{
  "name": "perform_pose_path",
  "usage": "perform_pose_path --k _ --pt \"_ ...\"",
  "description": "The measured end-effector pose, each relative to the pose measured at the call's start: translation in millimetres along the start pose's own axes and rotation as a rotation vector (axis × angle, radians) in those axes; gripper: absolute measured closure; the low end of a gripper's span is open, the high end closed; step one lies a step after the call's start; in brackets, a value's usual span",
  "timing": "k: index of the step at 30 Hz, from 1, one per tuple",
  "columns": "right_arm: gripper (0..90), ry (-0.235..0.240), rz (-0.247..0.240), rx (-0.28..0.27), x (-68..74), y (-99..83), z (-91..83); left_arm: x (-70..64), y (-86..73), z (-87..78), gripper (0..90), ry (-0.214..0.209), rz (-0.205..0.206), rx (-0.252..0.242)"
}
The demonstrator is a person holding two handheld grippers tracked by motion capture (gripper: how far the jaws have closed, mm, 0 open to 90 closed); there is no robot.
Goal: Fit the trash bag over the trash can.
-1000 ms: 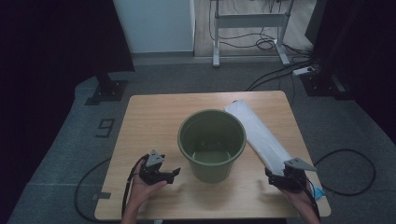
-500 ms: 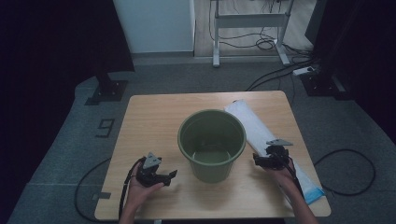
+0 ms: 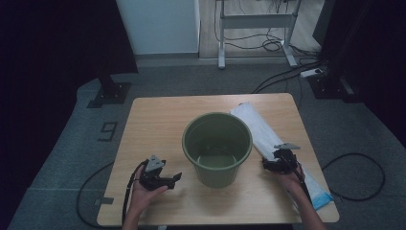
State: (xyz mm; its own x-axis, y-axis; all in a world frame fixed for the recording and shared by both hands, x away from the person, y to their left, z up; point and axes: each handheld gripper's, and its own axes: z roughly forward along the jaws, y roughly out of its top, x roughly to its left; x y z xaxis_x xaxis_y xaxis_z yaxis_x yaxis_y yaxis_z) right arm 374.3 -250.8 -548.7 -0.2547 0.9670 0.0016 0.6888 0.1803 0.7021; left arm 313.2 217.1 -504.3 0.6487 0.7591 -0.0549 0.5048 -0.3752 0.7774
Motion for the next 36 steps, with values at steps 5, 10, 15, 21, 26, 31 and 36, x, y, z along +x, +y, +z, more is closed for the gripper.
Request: perform_pose_path --k 5,10,15,21,26,31,36 --pt "42.6 -0.01 0.002 -0.015 -10.8 -0.2 -2.9 0.8 2.8 -5.6 15.2 -0.01 -0.01 -0.033" --pt "62.1 -0.03 -0.007 -0.011 -19.1 0.5 -5.7 1.9 3.7 -7.7 15.7 -0.013 -0.015 -0.044" --pt "88.5 -0.044 -0.055 -0.003 -24.2 1.1 -6.6 0.7 6.1 -11.8 16.3 -0.01 -0.02 -0.06" --pt "89.1 -0.001 -0.013 -0.1 -28.9 6.3 -22.9 0.3 9.8 -18.8 17.2 -0.004 -0.024 -0.091" --pt "89.2 0.113 0.086 -0.25 -35.5 16.2 -51.0 -8.7 22.1 -30.0 17.2 -0.018 -0.007 -0.112" --pt "89.2 0.163 0.104 -0.324 -37.9 28.0 -72.3 -21.3 39.3 -48.7 17.2 -0.002 0.035 -0.141" --pt "89.2 0.195 0.107 -0.364 -38.4 40.1 -90.4 -22.6 45.6 -55.5 17.2 0.006 0.04 -0.138"
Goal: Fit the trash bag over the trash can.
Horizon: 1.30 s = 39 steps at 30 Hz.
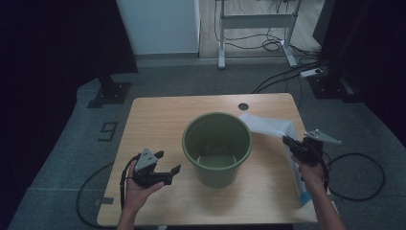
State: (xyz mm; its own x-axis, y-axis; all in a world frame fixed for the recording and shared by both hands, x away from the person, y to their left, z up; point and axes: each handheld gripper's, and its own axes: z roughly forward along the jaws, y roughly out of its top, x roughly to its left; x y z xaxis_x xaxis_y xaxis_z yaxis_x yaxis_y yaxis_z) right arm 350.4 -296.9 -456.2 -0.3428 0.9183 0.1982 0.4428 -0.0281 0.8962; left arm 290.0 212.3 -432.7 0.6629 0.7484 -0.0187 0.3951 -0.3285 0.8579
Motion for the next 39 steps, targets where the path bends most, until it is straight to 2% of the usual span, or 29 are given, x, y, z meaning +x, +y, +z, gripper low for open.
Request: perform_pose_path --k 2,3,4,5,6,7,8,13,16,17,20,21,24,35,39 --pt "89.1 0.015 -0.021 -0.01 4.4 15.3 -8.8 0.1 3.7 -2.5 17.2 0.009 0.0 0.004" --pt "89.1 0.015 -0.021 -0.01 4.4 15.3 -8.8 0.2 6.0 -3.8 17.2 0.012 0.001 0.008" --pt "89.1 0.028 -0.041 -0.015 7.5 25.6 -14.3 0.2 8.9 -5.2 17.3 0.016 0.005 0.01" --pt "89.1 0.028 -0.041 -0.015 7.5 25.6 -14.3 0.1 12.1 -6.9 17.3 0.021 0.009 0.012" --pt "89.1 0.048 -0.055 -0.02 10.8 34.9 -19.9 0.0 15.8 -9.1 17.3 0.023 0.015 0.01" --pt "89.1 0.048 -0.055 -0.02 10.8 34.9 -19.9 -0.4 19.7 -11.4 17.3 0.024 0.019 0.007" --pt "89.1 0.068 -0.056 -0.026 13.8 43.0 -25.3 -1.7 27.7 -15.8 17.3 0.026 0.026 -0.001" --pt "89.1 0.091 -0.036 -0.061 20.1 57.2 -36.9 -6.8 41.0 -20.2 17.3 0.049 0.054 -0.006" --pt "89.2 0.122 -0.035 -0.092 28.4 71.9 -47.4 -10.4 48.0 -20.2 17.3 0.035 0.063 -0.012" --pt "89.2 0.122 -0.035 -0.092 28.4 71.9 -47.4 -11.4 49.9 -19.9 17.3 0.03 0.064 -0.014" --pt "89.1 0.135 -0.061 -0.117 38.7 88.4 -56.0 -14.5 57.4 -19.1 17.3 0.004 0.062 -0.023" --pt "89.1 0.135 -0.061 -0.117 38.7 88.4 -56.0 -14.5 57.4 -19.1 17.4 0.004 0.062 -0.023" --pt "89.1 0.14 -0.089 -0.133 48.1 104.0 -61.8 -16.7 64.0 -18.7 17.4 -0.005 0.067 -0.026" --pt "89.1 0.165 -0.138 -0.172 72.1 131.5 -71.1 -22.8 91.9 -12.5 19.6 -0.048 0.071 -0.049" --pt "89.1 0.184 -0.153 -0.19 82.6 139.2 -75.1 -26.9 100.9 -5.4 20.5 -0.067 0.087 -0.041"
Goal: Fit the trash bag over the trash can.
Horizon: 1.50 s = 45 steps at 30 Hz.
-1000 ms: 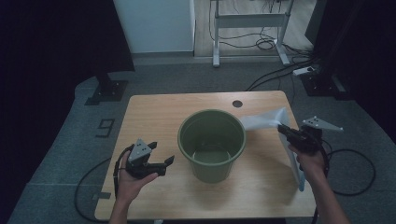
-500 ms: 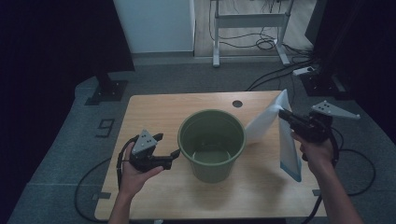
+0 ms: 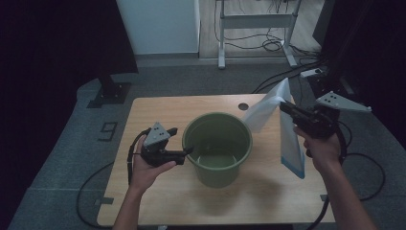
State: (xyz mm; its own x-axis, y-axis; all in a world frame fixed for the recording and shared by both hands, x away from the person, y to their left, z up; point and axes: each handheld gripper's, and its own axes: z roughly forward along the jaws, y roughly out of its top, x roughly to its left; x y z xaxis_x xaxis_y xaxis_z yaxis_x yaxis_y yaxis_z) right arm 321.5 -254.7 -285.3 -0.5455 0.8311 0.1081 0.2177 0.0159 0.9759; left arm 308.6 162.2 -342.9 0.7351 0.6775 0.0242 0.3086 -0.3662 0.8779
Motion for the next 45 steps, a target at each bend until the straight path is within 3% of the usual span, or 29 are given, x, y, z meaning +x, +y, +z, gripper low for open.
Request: perform_pose_path --k 6,19,37,45 --pt "89.1 0.037 -0.041 -0.014 18.3 9.3 -1.6 -1.3 6.2 11.9 21.6 -0.019 0.008 0.017" --pt "89.1 0.06 -0.069 -0.039 30.9 21.4 -2.1 -4.5 13.4 27.2 22.3 -0.031 0.024 0.027" --pt "89.2 0.073 -0.044 -0.043 24.3 18.2 -2.3 -12.1 29.7 52.5 23.6 -0.06 0.051 0.034" --pt "89.2 0.09 -0.065 -0.07 30.3 30.7 0.5 -8.2 27.0 49.6 23.6 -0.059 0.043 0.022"
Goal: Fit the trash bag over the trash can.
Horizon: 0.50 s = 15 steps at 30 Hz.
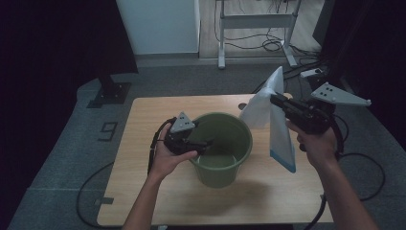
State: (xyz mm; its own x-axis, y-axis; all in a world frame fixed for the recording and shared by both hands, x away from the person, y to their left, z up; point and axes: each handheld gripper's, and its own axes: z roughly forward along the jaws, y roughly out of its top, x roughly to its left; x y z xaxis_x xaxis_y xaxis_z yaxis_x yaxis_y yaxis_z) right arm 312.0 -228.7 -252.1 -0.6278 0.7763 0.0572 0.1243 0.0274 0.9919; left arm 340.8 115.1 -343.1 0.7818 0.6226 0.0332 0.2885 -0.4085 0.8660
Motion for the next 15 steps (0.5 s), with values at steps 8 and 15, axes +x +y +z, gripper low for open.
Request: perform_pose_path --k 8,15 --pt "89.2 0.025 -0.024 -0.033 10.7 11.4 -6.7 0.4 0.1 -2.4 23.7 0.002 -0.004 -0.006" --pt "89.2 0.057 -0.052 -0.062 22.6 22.9 -17.1 1.0 -0.2 -3.0 23.6 0.009 -0.009 -0.003"
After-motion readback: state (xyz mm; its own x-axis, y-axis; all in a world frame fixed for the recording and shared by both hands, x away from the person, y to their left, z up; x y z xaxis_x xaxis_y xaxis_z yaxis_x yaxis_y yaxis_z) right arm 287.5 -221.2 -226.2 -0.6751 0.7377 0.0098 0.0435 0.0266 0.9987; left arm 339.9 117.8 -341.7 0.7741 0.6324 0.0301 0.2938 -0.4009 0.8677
